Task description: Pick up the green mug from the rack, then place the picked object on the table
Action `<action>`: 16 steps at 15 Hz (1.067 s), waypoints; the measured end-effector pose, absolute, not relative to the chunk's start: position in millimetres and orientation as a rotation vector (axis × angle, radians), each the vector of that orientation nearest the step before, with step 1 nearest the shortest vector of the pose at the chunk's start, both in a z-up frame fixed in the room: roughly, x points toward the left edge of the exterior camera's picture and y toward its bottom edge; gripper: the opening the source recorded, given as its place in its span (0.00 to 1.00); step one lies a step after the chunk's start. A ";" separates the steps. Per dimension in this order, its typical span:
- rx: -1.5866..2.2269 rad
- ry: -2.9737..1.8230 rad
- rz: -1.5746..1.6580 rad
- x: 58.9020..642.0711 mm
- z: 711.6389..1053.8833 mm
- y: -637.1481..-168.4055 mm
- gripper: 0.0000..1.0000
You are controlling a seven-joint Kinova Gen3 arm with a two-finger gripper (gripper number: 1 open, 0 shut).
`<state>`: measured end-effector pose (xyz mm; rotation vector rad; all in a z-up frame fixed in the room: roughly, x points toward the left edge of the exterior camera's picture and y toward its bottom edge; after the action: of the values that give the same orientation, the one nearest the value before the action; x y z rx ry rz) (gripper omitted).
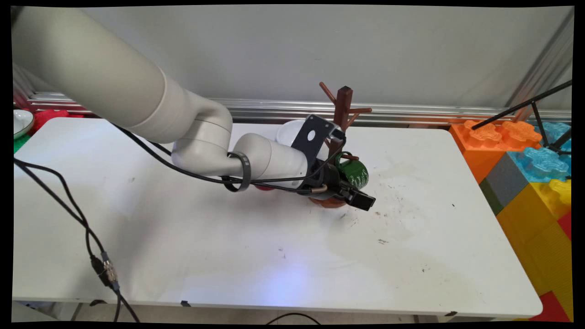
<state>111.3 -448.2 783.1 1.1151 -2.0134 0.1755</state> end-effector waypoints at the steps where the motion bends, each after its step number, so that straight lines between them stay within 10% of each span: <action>1: 1.114 -2.013 0.176 110.7 781.2 -449.2 1.00; 7: 1.112 -2.005 0.182 107.3 770.0 -457.4 1.00; 8: 1.113 -2.003 0.183 107.0 768.8 -458.7 0.00; 16: 1.117 -1.979 0.192 105.5 766.7 -463.5 0.00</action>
<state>105.5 -463.5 766.7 1.1166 -1.9792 0.1917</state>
